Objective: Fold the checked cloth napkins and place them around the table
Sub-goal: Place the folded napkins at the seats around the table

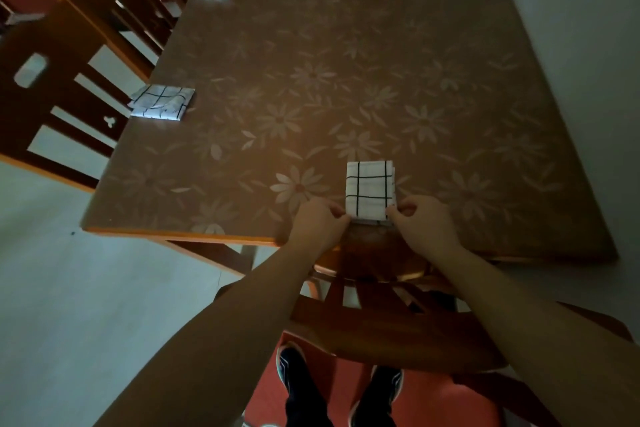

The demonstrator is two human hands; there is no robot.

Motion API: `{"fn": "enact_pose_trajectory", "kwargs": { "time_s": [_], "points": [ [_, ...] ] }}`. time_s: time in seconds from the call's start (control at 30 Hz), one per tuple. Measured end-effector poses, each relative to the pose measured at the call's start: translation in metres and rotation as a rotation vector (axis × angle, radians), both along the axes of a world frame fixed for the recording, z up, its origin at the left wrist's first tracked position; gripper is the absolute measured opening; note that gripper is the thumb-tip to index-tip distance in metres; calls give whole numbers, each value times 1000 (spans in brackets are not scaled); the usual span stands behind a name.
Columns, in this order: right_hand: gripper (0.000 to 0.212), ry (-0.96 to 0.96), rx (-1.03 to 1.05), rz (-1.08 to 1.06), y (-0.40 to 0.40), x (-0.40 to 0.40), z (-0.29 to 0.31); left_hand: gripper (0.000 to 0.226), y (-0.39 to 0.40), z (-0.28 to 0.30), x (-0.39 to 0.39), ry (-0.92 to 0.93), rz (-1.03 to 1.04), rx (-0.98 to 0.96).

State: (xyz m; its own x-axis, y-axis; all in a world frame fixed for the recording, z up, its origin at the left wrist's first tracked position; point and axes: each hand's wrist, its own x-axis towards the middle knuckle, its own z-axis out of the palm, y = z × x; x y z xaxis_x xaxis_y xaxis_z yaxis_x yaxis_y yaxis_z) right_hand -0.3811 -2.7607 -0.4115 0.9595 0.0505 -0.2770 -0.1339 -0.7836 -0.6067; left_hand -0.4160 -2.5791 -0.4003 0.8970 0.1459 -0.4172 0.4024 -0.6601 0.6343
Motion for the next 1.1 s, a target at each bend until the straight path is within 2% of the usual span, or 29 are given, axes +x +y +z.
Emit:
{"fn": "enact_pose_trajectory", "kwargs": {
  "time_s": [0.37,0.57,0.87,1.03,1.1],
  "points": [
    [16,-8,-14,18,-6,0,-4,18,0,0,-1,18,-14,4],
    [15,-5,-13,35,-6,-1,-6,33,2,-4,0,1,93,50],
    [14,11,-16,25,-5,-2,-4,34,1,-7,0,125,20,46],
    [13,16,-6,17,-8,-1,-2,42,2,-5,1,42,134,0],
    [21,22,10,20,-6,-1,-2,50,1,-5,1,12,160,-17]
  ]
}}
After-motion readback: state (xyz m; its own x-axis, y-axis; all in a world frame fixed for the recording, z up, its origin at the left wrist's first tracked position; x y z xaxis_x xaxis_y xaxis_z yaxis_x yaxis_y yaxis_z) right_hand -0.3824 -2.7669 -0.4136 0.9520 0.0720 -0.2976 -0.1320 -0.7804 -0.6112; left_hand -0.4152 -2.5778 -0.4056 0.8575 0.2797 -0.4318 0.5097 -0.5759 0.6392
